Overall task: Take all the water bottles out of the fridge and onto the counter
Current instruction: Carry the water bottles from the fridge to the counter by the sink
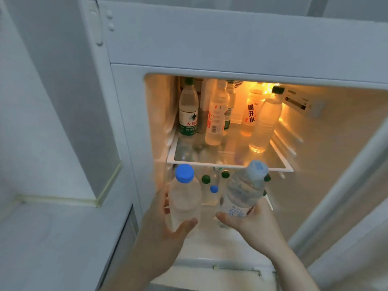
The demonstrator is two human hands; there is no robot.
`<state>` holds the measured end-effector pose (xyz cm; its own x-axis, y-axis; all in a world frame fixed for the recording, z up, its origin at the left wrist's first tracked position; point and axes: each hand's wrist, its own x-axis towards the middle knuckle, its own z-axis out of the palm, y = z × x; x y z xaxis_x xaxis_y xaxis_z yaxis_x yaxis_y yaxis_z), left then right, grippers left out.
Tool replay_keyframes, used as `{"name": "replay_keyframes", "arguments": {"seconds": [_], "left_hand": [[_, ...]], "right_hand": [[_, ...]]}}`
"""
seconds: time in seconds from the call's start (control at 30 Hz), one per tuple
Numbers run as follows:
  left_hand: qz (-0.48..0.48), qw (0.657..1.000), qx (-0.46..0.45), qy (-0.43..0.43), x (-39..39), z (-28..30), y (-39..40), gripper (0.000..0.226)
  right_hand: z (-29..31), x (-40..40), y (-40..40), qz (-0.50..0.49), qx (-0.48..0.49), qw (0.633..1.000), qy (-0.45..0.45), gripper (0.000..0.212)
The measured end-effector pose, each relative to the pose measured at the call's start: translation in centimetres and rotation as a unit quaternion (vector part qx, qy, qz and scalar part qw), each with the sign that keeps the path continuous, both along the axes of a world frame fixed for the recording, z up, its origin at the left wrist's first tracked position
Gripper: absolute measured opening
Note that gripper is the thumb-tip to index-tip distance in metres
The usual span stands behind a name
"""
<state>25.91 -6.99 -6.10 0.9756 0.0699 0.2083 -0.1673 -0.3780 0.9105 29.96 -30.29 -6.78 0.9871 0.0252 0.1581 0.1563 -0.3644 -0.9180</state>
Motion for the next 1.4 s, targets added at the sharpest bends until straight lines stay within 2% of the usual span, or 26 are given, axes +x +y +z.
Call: {"name": "replay_keyframes", "arguments": {"seconds": [0.07, 0.17, 0.3, 0.43, 0.53, 0.7, 0.9, 1.1, 1.4], "left_hand": [[0.035, 0.999, -0.001, 0.026, -1.5, -1.8, 0.7, 0.065], [0.093, 0.993, 0.000, 0.075, -3.8, -4.0, 1.4, 0.064], [0.184, 0.975, 0.008, 0.123, -7.7, -5.6, 2.3, 0.063], [0.291, 0.944, 0.015, 0.152, -12.6, -7.2, 3.3, 0.062], [0.350, 0.920, 0.019, 0.174, -15.8, -8.0, 3.7, 0.061], [0.444, 0.878, 0.007, 0.176, -21.9, -8.0, 4.1, 0.059], [0.554, 0.820, -0.003, 0.146, -29.3, -7.2, 4.5, 0.060], [0.627, 0.767, -0.001, 0.133, -36.9, -6.6, 3.9, 0.062], [0.718, 0.687, -0.025, 0.110, -52.4, -5.5, 0.4, 0.063]], "right_hand": [[-1.2, -0.2, 1.2, 0.036, -0.025, 0.999, 0.032, 0.052], [-3.1, -0.2, 3.2, 0.092, -0.057, 0.990, 0.086, 0.046], [-5.9, -0.5, 5.8, 0.177, -0.061, 0.973, 0.138, 0.047], [-7.8, -1.4, 8.7, 0.282, -0.060, 0.943, 0.166, 0.047], [-8.8, -2.5, 10.7, 0.325, -0.073, 0.926, 0.179, 0.054], [-9.5, -5.5, 14.6, 0.416, -0.105, 0.886, 0.178, 0.044], [-8.8, -10.2, 20.0, 0.547, -0.145, 0.815, 0.128, 0.039], [-8.4, -17.0, 23.3, 0.603, -0.130, 0.780, 0.106, 0.048], [-5.6, -32.1, 25.7, 0.703, -0.121, 0.694, 0.097, 0.054]]}}
